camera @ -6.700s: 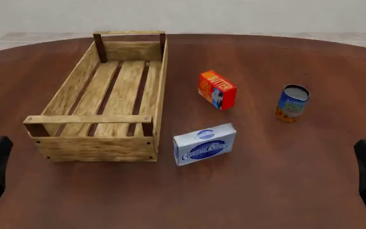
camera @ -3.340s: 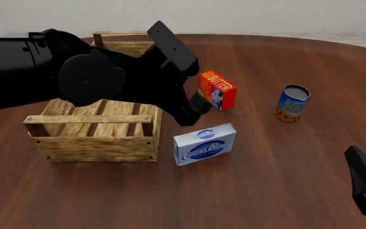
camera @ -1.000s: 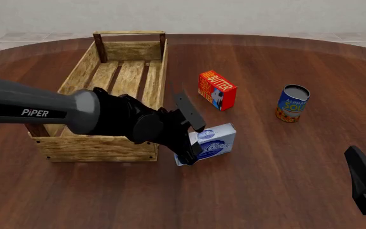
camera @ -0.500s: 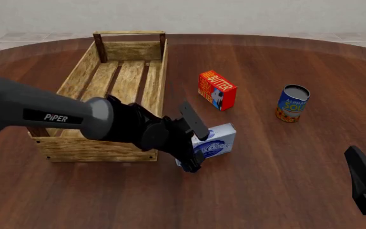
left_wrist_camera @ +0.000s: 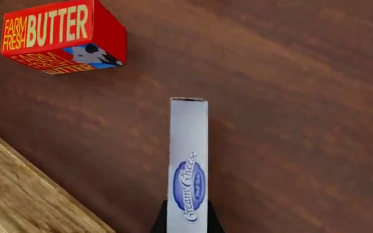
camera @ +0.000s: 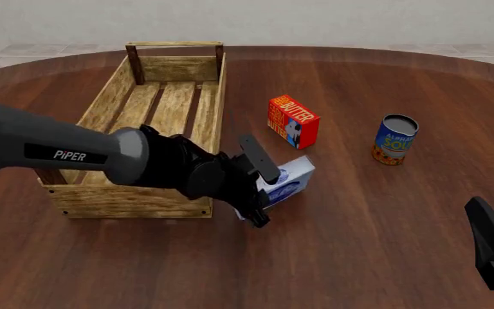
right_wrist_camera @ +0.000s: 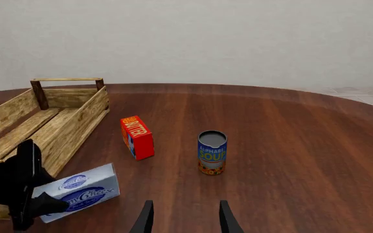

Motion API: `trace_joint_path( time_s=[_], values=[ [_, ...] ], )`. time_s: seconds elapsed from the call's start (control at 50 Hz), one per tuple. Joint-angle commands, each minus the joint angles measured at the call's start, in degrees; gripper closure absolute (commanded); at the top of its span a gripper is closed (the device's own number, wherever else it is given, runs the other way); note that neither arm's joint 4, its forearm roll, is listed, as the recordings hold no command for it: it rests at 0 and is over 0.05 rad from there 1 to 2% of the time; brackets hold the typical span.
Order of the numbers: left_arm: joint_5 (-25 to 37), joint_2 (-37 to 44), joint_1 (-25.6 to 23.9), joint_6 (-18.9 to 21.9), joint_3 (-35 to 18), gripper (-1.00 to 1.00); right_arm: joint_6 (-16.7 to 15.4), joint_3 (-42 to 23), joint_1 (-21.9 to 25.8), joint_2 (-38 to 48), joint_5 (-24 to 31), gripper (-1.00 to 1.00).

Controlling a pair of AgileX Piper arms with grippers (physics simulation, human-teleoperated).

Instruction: Pick up the cream cheese and put it in the tray.

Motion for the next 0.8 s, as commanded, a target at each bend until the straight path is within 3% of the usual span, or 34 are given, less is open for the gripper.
trace_joint_path(
  time_s=[0.02, 0.12, 0.16, 0.22, 0.42, 0.66, 0.8],
  values=[
    [0.11, -1.76, 0.74, 0.65, -1.19, 1.00, 0.00, 0.00, 0.00, 0.00, 0.00, -1.00],
    [1.07, -4.31, 0.13, -0.44, -1.53, 1.00, 0.00, 0.00, 0.00, 0.00, 0.00, -1.00],
    [1.69, -6.00, -1.63, -3.48, -1.72, 1.00, 0.00, 0.00, 0.00, 0.00, 0.00, -1.00],
    [1.79, -5.91, -0.84, -1.80, -1.76, 1.00, 0.00, 0.00, 0.00, 0.00, 0.00, -1.00],
    [3.13, -9.68, -1.07, -2.77, -2.56, 1.00, 0.00, 0.00, 0.00, 0.00, 0.00, -1.00],
    [2.87, -11.93, 1.67, -4.75, -3.73, 1.00, 0.00, 0.00, 0.00, 0.00, 0.00, -1.00],
    [1.28, -15.28, 3.49, -8.03, -3.39, 1.00, 0.00, 0.00, 0.00, 0.00, 0.00, -1.00]
  ],
)
